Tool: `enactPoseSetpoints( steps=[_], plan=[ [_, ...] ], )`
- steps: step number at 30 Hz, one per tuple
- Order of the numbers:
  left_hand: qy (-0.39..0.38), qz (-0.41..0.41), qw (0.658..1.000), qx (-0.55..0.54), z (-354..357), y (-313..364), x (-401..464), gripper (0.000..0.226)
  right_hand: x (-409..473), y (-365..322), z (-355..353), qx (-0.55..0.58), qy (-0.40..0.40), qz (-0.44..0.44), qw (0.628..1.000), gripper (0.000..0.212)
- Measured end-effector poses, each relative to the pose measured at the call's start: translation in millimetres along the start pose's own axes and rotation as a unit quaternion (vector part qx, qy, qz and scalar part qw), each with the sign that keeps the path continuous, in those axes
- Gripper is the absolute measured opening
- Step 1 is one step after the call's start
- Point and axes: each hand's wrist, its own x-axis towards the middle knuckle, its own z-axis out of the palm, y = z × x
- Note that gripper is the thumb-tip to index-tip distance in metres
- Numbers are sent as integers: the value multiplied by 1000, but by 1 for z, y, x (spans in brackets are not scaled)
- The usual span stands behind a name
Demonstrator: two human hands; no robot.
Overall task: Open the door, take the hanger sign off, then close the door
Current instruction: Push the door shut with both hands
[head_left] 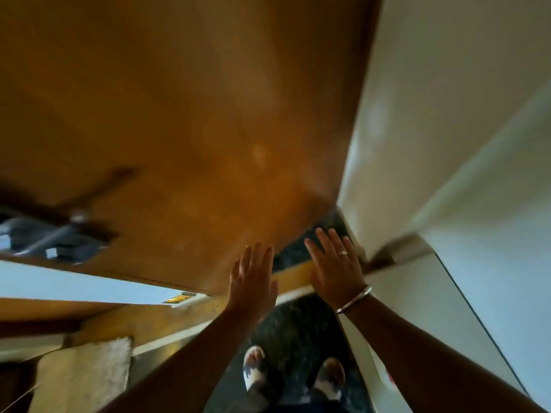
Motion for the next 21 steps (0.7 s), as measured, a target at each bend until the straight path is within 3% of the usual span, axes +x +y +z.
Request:
enactPoseSetpoints(
  steps=[4, 8, 10, 14, 21],
  plan=[
    [260, -54, 964, 22, -98, -56, -60, 86, 86, -108, -71, -13, 104, -224, 969, 91],
    [419, -144, 894, 67, -191, -103, -92, 79, 138, -206, -133, 17, 200, -313, 928, 88],
    [467, -193, 860, 62, -239, -128, -107, 79, 159, -256, -165, 13, 233, -341, 911, 92],
    [500, -239, 829, 71, -300, -165, -115, 89, 193, -317, -204, 34, 279, -308, 909, 100],
    [566, -208, 793, 84, -336, -230, -95, 89, 232, -358, -200, 31, 392, -242, 887, 90]
  ],
)
